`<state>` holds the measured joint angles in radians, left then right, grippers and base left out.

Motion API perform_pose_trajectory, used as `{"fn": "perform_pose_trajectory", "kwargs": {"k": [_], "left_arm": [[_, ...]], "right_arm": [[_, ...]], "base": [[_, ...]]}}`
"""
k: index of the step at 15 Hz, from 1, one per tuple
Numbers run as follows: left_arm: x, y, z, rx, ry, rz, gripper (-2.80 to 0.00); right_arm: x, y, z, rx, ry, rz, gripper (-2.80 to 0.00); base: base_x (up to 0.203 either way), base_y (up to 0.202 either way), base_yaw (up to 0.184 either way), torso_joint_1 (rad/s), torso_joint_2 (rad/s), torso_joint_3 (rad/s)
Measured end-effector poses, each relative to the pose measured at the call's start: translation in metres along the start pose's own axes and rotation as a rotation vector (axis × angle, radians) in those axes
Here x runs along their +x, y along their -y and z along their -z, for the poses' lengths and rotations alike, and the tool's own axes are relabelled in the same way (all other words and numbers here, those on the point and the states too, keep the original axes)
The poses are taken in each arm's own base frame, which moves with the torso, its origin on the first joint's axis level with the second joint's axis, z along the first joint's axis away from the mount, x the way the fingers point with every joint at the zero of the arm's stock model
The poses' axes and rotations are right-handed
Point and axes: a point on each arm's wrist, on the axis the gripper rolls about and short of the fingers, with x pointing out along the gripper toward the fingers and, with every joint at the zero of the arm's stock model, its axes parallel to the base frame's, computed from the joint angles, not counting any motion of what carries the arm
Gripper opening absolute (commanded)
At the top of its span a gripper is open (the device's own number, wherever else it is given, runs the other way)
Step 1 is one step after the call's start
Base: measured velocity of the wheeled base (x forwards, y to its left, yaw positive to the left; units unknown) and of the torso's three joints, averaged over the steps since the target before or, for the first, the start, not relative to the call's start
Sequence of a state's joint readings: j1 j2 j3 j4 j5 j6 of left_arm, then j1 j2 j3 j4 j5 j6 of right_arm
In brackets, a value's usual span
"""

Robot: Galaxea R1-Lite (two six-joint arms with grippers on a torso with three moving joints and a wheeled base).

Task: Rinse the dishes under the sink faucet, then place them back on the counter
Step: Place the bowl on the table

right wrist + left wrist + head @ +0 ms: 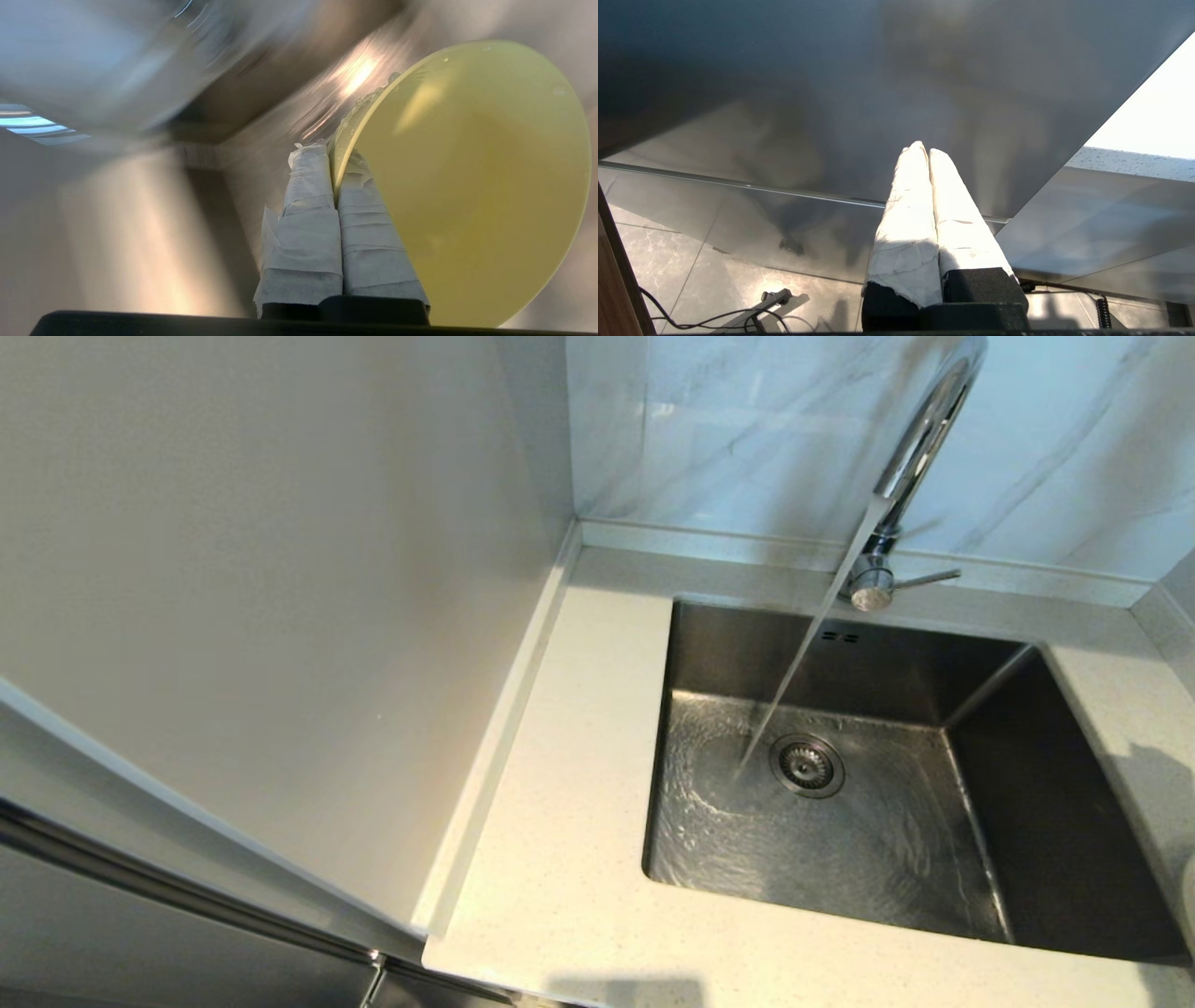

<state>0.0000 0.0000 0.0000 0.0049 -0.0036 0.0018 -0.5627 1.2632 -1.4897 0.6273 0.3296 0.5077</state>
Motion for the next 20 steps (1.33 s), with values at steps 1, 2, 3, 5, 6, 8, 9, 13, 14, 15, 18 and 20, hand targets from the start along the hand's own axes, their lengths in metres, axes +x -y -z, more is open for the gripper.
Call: {"fn": "perform_pose_trajectory", "kwargs": {"k": [1, 2, 3, 5, 6, 8, 9, 13, 14, 15, 18, 20], "left_arm": [[0.0, 0.0, 0.0, -0.001, 0.0, 0.0, -2.8], [0.0, 0.0, 0.0, -0.001, 0.001, 0.001, -2.8], [0.0, 0.0, 0.0, 0.0, 0.0, 0.0, -2.8], [0.0, 0.0, 0.0, 0.0, 0.0, 0.001, -2.8], [0.0, 0.0, 0.0, -0.001, 0.0, 0.001, -2.8], [0.0, 0.0, 0.0, -0.001, 0.0, 0.001, -2.8], [0.0, 0.0, 0.0, -0.001, 0.0, 0.0, -2.8], [0.0, 0.0, 0.0, -0.001, 0.0, 0.001, -2.8], [0.0, 0.0, 0.0, 0.0, 0.0, 0.001, -2.8], [0.0, 0.0, 0.0, 0.0, 0.001, 0.001, -2.8], [0.0, 0.0, 0.0, -0.001, 0.0, 0.001, -2.8], [0.0, 0.0, 0.0, 0.0, 0.0, 0.001, -2.8]], "right_arm": [[0.005, -0.001, -0.005, -0.228, 0.102, 0.062, -2.8], [0.012, -0.004, -0.007, -0.445, 0.159, 0.087, -2.8], [0.023, -0.007, -0.006, -0.652, 0.172, 0.069, -2.8], [0.055, -0.007, 0.0, -0.992, 0.137, -0.007, -2.8], [0.07, -0.004, 0.005, -1.087, 0.09, -0.053, -2.8], [0.103, 0.005, 0.013, -1.188, -0.001, -0.136, -2.8], [0.119, 0.01, 0.016, -1.207, -0.04, -0.15, -2.8], [0.173, 0.029, 0.013, -1.224, -0.143, -0.09, -2.8], [0.185, 0.034, 0.012, -1.221, -0.168, -0.041, -2.8], [0.195, 0.039, 0.011, -1.216, -0.187, 0.01, -2.8], [0.218, 0.053, 0.008, -1.207, -0.234, 0.165, -2.8], [0.229, 0.058, 0.008, -1.192, -0.248, 0.182, -2.8]], "base": [[0.0, 0.0, 0.0, 0.0, 0.0, 0.0], [0.0, 0.0, 0.0, 0.0, 0.0, 0.0], [0.0, 0.0, 0.0, 0.0, 0.0, 0.0], [0.0, 0.0, 0.0, 0.0, 0.0, 0.0], [0.0, 0.0, 0.0, 0.0, 0.0, 0.0], [0.0, 0.0, 0.0, 0.0, 0.0, 0.0], [0.0, 0.0, 0.0, 0.0, 0.0, 0.0], [0.0, 0.0, 0.0, 0.0, 0.0, 0.0], [0.0, 0.0, 0.0, 0.0, 0.0, 0.0], [0.0, 0.0, 0.0, 0.0, 0.0, 0.0], [0.0, 0.0, 0.0, 0.0, 0.0, 0.0], [0.0, 0.0, 0.0, 0.0, 0.0, 0.0]]}}
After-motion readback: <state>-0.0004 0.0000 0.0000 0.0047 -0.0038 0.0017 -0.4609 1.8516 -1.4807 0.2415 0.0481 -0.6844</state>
